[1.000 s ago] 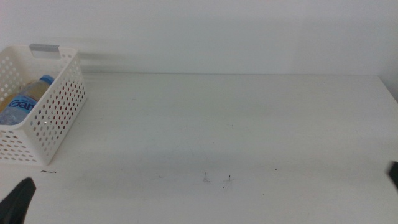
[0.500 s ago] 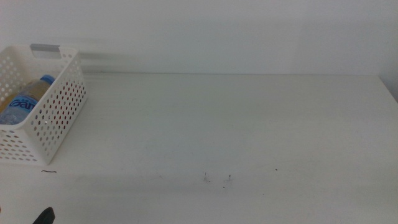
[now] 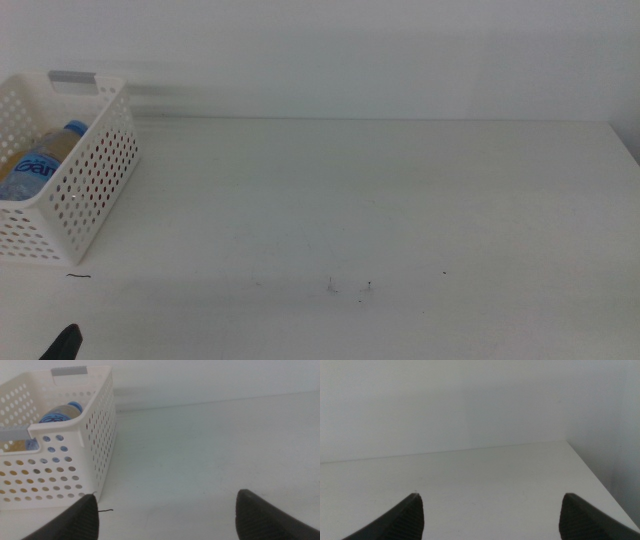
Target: Use arms to grab the bottles and put them into the dustbin to the left of the table.
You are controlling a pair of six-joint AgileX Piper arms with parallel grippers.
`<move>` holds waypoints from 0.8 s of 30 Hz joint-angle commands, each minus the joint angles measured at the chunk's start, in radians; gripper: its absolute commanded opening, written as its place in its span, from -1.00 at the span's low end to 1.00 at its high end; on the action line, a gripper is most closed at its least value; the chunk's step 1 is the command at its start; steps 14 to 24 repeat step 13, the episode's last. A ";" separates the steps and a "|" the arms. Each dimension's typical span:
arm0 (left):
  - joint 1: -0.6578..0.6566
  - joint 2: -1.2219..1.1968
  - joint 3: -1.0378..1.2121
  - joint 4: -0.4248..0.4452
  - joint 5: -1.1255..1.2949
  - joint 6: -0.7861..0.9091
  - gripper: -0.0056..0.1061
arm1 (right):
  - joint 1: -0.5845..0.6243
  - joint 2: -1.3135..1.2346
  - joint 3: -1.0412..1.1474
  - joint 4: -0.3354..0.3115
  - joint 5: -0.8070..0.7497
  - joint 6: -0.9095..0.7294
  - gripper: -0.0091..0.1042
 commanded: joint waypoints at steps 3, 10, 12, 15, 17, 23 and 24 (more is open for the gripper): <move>0.004 -0.004 0.000 0.001 -0.019 -0.003 0.78 | -0.007 -0.004 0.004 -0.003 -0.009 -0.006 0.69; 0.080 -0.004 0.000 0.002 -0.020 -0.003 0.78 | -0.007 -0.004 0.004 -0.003 -0.009 -0.006 0.69; 0.080 -0.004 0.000 0.002 -0.020 -0.003 0.78 | -0.007 -0.004 0.004 -0.003 -0.009 -0.006 0.69; 0.080 -0.004 0.000 0.002 -0.020 -0.003 0.78 | -0.007 -0.004 0.004 -0.003 -0.009 -0.006 0.69; 0.080 -0.004 0.000 0.002 -0.020 -0.003 0.78 | -0.007 -0.004 0.004 -0.003 -0.009 -0.006 0.69; 0.080 -0.004 0.000 0.002 -0.020 -0.003 0.78 | -0.007 -0.004 0.004 -0.003 -0.009 -0.006 0.69; 0.080 -0.004 0.000 0.002 -0.020 -0.003 0.78 | -0.007 -0.004 0.004 -0.003 -0.009 -0.006 0.69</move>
